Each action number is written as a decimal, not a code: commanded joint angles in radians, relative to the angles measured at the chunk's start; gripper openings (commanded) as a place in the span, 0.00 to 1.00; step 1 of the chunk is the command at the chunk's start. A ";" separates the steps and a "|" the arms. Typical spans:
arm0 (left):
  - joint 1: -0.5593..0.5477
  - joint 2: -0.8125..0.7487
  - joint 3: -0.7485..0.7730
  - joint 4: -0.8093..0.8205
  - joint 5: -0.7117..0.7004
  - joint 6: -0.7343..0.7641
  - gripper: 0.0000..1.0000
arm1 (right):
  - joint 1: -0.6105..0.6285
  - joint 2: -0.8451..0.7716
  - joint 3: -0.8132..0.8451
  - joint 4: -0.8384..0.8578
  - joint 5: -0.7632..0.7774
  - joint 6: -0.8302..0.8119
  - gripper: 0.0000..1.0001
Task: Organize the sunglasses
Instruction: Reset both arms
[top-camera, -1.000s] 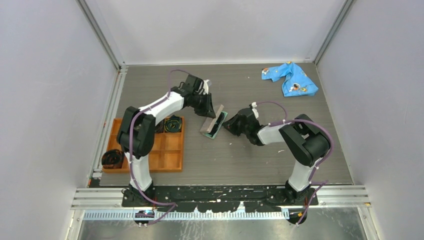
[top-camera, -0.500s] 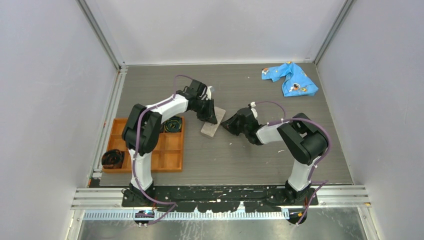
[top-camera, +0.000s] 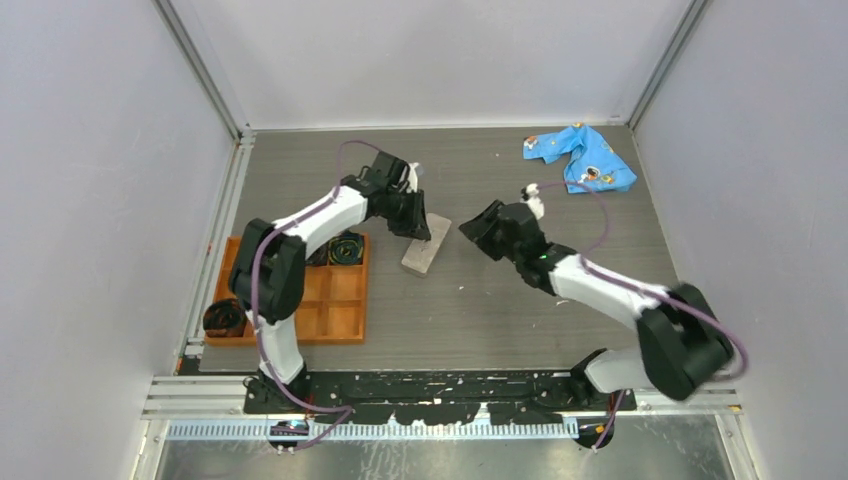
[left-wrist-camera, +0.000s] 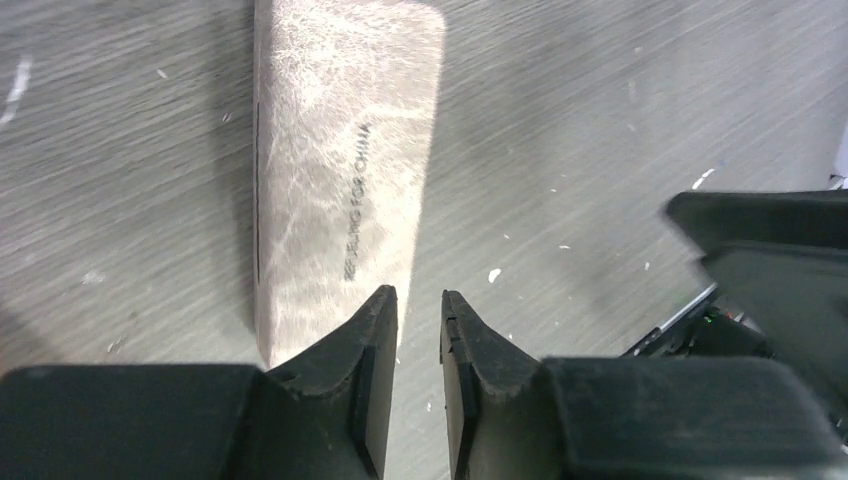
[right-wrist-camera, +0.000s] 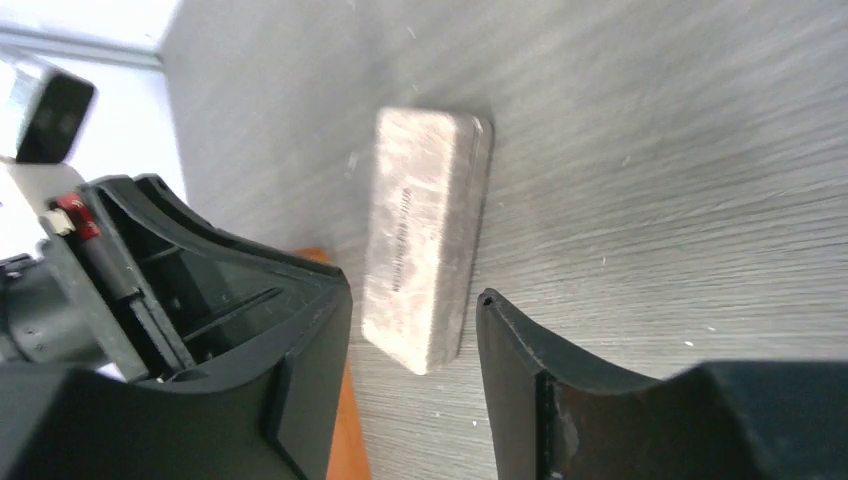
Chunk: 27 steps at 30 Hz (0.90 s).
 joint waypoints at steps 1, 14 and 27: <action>-0.002 -0.213 0.051 -0.065 -0.074 0.033 0.26 | -0.013 -0.277 0.093 -0.350 0.226 -0.206 0.61; -0.002 -0.762 -0.033 -0.231 -0.408 0.087 0.34 | -0.018 -0.698 0.348 -0.954 0.737 -0.405 1.00; -0.002 -1.213 -0.459 -0.177 -0.586 0.017 0.33 | -0.018 -0.880 0.220 -1.028 0.828 -0.373 1.00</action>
